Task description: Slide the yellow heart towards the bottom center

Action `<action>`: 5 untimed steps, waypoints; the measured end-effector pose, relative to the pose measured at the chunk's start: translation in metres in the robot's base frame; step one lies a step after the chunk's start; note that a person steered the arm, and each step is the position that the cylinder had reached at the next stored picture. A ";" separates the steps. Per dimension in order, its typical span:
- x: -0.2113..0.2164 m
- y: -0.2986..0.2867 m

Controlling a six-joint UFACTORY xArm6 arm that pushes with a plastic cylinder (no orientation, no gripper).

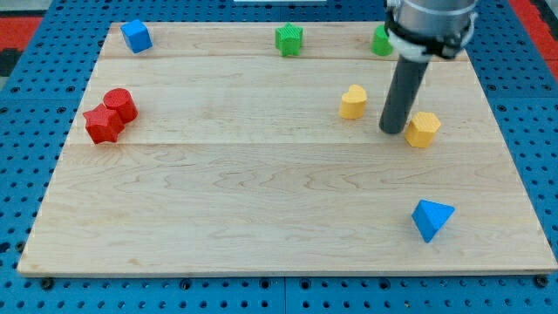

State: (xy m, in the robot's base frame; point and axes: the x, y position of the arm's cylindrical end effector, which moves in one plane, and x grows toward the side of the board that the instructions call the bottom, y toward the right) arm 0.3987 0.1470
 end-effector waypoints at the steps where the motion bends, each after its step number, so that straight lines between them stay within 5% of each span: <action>1: -0.033 -0.003; 3: 0.028 -0.107; 5: -0.034 -0.116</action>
State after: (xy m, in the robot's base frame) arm 0.3646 0.0309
